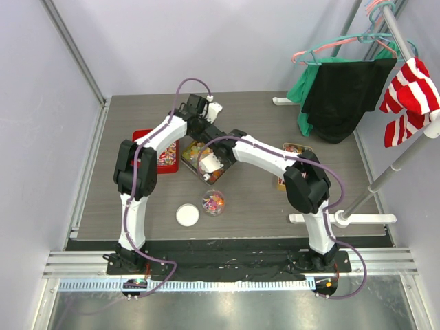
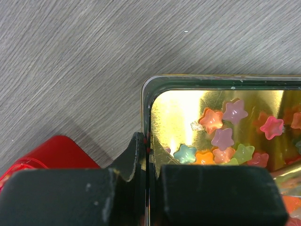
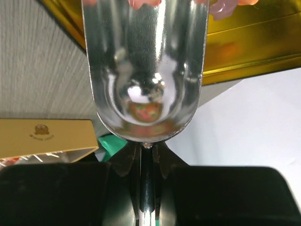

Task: Pack the candies
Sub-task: Scoop the fake candies from the storage box.

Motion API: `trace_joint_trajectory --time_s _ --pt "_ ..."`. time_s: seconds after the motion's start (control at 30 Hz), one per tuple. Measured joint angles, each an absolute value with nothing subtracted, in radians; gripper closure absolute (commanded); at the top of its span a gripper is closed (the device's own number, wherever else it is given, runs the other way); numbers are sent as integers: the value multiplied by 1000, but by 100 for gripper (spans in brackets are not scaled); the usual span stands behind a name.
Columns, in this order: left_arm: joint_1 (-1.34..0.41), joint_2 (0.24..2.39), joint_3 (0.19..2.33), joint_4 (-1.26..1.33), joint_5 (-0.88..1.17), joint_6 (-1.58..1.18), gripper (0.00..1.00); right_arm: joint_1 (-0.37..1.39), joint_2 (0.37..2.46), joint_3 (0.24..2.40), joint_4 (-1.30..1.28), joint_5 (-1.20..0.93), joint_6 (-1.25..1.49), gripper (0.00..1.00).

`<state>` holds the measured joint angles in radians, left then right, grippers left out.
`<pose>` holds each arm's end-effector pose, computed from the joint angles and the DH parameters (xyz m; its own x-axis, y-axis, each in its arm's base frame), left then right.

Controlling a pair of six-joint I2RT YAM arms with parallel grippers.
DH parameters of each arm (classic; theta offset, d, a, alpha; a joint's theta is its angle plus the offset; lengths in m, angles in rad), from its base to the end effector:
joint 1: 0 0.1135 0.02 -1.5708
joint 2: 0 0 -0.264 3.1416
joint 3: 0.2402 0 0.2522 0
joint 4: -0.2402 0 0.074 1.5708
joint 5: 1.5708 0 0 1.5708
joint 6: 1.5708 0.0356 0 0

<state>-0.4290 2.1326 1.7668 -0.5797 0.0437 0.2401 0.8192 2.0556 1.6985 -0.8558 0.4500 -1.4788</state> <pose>0.4313 -0.1990 0.2165 -0.6118 0.5411 -0.5770 0.6016 0.7919 0.1048 0.3054 0.3041 0.2183 0.4927 -0.7860 0.3735 -0.6877 -0.6147 -0.3863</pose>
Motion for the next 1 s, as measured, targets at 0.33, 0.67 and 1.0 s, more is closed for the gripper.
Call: trace_joint_trajectory --time_s 0.33,0.67,1.0 --pt "-429 2133 1767 -597 -5 234 100 839 2090 1731 -877 439 -1339 99" --pt "-429 2133 1766 -598 -16 217 100 857 2131 1778 -906 331 -1172 99" --pt "-430 2133 1753 -596 -43 213 100 843 2160 1824 -949 224 -946 99"
